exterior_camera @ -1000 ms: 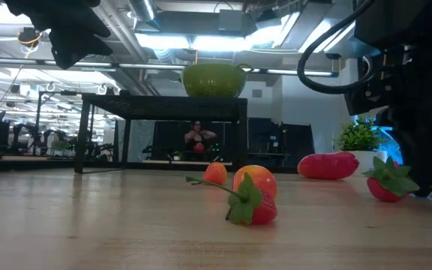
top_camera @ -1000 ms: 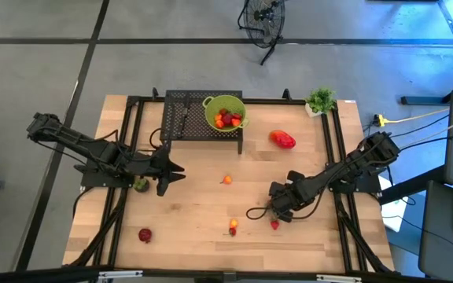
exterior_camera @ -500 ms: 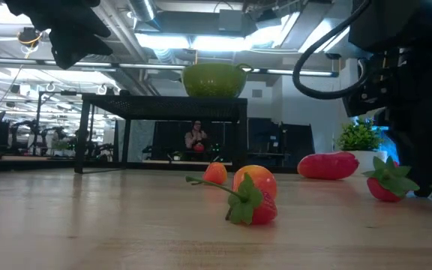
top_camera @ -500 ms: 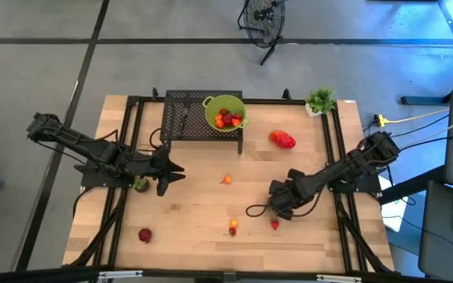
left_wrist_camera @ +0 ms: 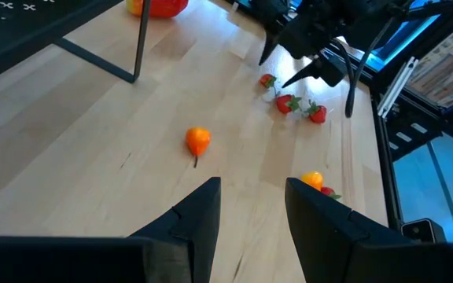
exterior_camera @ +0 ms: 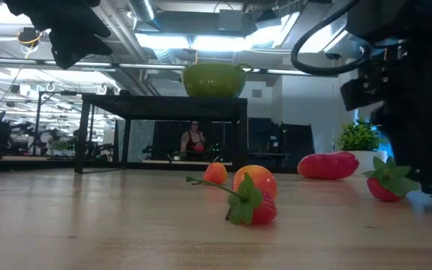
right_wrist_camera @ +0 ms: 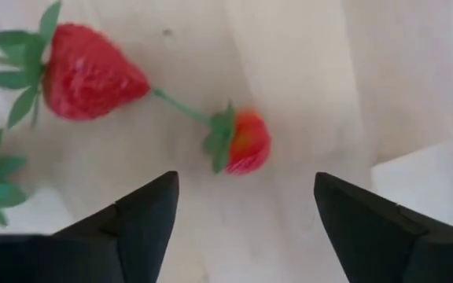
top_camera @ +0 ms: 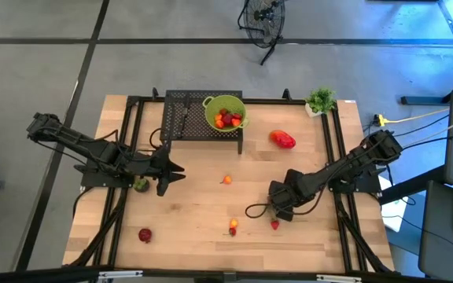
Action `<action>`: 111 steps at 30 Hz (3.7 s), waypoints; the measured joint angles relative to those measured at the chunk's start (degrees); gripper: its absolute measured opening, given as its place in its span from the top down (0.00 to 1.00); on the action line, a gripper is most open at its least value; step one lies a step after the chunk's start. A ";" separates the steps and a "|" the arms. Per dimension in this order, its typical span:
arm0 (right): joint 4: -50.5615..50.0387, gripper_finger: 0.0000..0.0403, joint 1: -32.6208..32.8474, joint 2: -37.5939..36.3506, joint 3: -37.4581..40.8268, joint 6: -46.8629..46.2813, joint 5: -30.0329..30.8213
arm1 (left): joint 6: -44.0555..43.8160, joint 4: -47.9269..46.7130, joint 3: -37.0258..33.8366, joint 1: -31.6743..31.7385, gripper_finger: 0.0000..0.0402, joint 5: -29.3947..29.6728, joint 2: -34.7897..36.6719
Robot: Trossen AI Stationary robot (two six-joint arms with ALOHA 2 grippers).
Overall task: Pick & Place Fruit
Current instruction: Put the strawberry into the green strainer bowl on the shelf
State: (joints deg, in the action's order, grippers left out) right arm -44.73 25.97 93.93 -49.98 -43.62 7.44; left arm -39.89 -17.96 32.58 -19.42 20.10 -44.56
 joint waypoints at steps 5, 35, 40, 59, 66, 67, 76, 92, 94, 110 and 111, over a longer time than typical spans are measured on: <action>1.04 0.31 -0.12 0.00 0.00 4.00 2.77 | -0.01 0.00 0.00 0.00 0.65 -0.02 0.00; 7.69 0.68 -0.43 -0.15 2.84 6.03 0.27 | 0.06 -0.02 0.00 0.02 0.65 0.00 0.00; 7.91 0.73 -0.41 -0.13 2.84 6.15 0.31 | 0.08 -0.02 0.00 0.00 0.65 -0.01 0.00; 11.16 0.38 -1.22 0.00 2.93 8.04 0.68 | 0.10 -0.02 0.00 0.01 0.65 1.12 0.00; 10.09 0.49 -1.22 0.00 2.82 7.24 -0.17 | 0.10 -0.02 0.00 0.02 0.65 1.27 0.00; 10.15 0.51 -1.23 0.00 2.82 7.21 -0.19 | 0.10 -0.04 0.00 0.02 0.65 1.27 0.00; 9.97 0.67 -2.37 0.00 2.82 7.23 -1.33 | 0.12 -0.04 0.00 0.00 0.65 1.27 0.00; 10.07 0.71 -2.77 -0.02 2.82 7.63 -1.50 | 0.10 -0.09 -0.02 0.02 0.65 1.27 0.00; 10.13 0.75 -2.77 -0.05 2.82 7.67 -1.55 | 0.11 -0.09 -0.02 0.02 0.65 1.27 0.00; 10.54 0.76 -2.75 -0.10 2.82 8.11 -1.72 | 0.10 -0.09 -0.02 0.02 0.65 1.27 0.00; 10.51 0.77 -2.74 -0.11 2.82 8.11 -1.72 | 0.10 -0.09 -0.02 0.02 0.65 1.27 0.00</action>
State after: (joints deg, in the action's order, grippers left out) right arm -34.22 23.23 93.82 -47.16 -35.51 5.72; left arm -39.79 -18.04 32.56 -19.40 21.37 -44.56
